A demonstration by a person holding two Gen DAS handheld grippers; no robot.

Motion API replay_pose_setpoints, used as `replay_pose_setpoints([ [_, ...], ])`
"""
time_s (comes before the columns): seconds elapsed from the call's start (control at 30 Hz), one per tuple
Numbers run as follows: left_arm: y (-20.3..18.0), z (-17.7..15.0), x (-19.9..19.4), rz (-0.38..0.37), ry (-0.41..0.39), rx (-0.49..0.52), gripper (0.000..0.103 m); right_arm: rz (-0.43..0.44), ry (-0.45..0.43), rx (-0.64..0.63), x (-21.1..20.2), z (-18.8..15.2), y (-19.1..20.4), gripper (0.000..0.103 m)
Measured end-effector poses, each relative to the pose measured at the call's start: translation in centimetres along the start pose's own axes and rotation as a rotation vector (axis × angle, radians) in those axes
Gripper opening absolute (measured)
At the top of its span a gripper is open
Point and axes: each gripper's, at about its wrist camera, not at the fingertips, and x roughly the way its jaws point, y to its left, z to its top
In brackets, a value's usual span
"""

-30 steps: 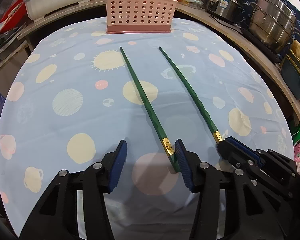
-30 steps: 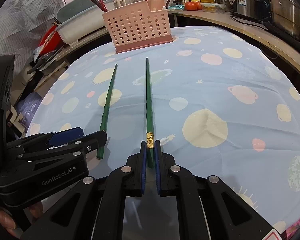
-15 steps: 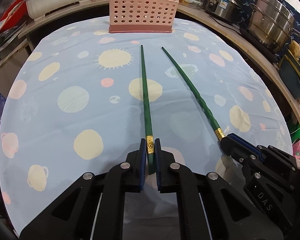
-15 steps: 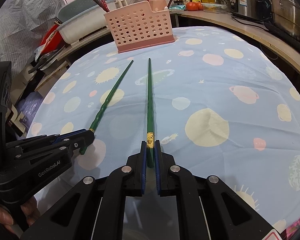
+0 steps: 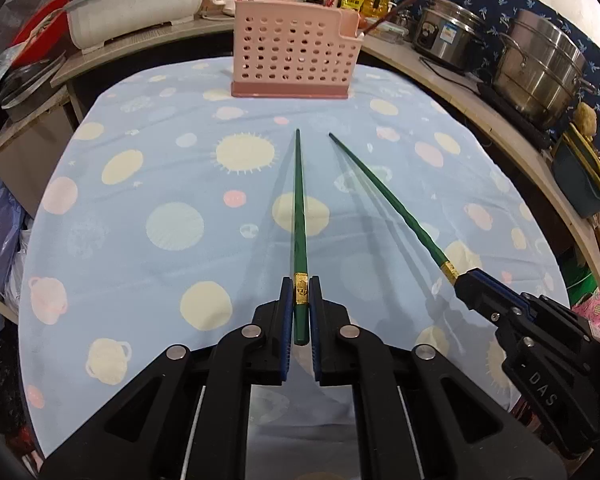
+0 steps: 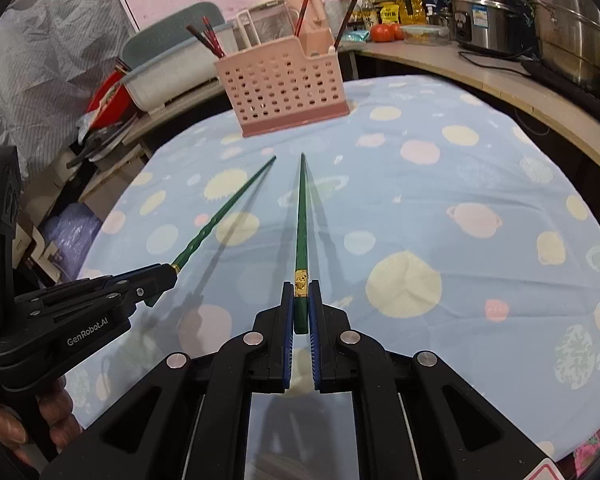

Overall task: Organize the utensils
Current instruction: 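Carry both green chopsticks into the pink basket and open both tools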

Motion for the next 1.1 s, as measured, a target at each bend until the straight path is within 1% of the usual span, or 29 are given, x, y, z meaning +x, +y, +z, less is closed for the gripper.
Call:
replay_pose_setpoints([
  [0.23,0.1,1.6,-2.6,-0.027,-0.061,-0.007,0.007,0.022,-0.082,0.02,-2.8,2.3,0.0,0.007],
  [0.3,0.1,2.2,-3.3,-0.033,-0.077,-0.009,0.007,0.034,-0.108,0.026,-3.6,3.1,0.1,0.003],
  [0.43,0.1,3.4,-5.0,-0.042,-0.121,-0.011,0.007,0.042,-0.152,0.023,-4.9,4.5,0.3,0.002],
  [0.5,0.1,3.9,-5.6,-0.042,-0.138,-0.009,0.007,0.036,-0.161,0.013,-5.0,5.2,0.4,0.002],
  [0.6,0.3,4.3,-5.9,-0.036,-0.153,-0.01,0.007,0.036,-0.125,0.014,-3.9,5.2,0.2,0.003],
  [0.63,0.4,4.3,-5.8,-0.031,-0.15,-0.012,0.007,0.029,-0.117,0.021,-3.5,4.8,0.0,0.009],
  [0.73,0.9,3.8,-5.0,-0.024,-0.127,-0.022,0.007,0.002,-0.05,0.027,-1.6,3.5,-0.7,0.015],
  [0.8,1.0,3.5,-4.4,-0.017,-0.11,-0.024,0.007,0.003,0.0,0.035,-0.2,2.6,-1.2,0.015],
  [0.9,0.9,3.1,-3.9,-0.019,-0.095,-0.023,0.007,-0.014,0.051,0.033,1.6,1.4,-1.6,0.015],
  [1.1,0.5,2.9,-3.7,-0.023,-0.084,-0.013,0.007,-0.032,0.098,0.019,3.3,0.0,-1.8,0.015],
])
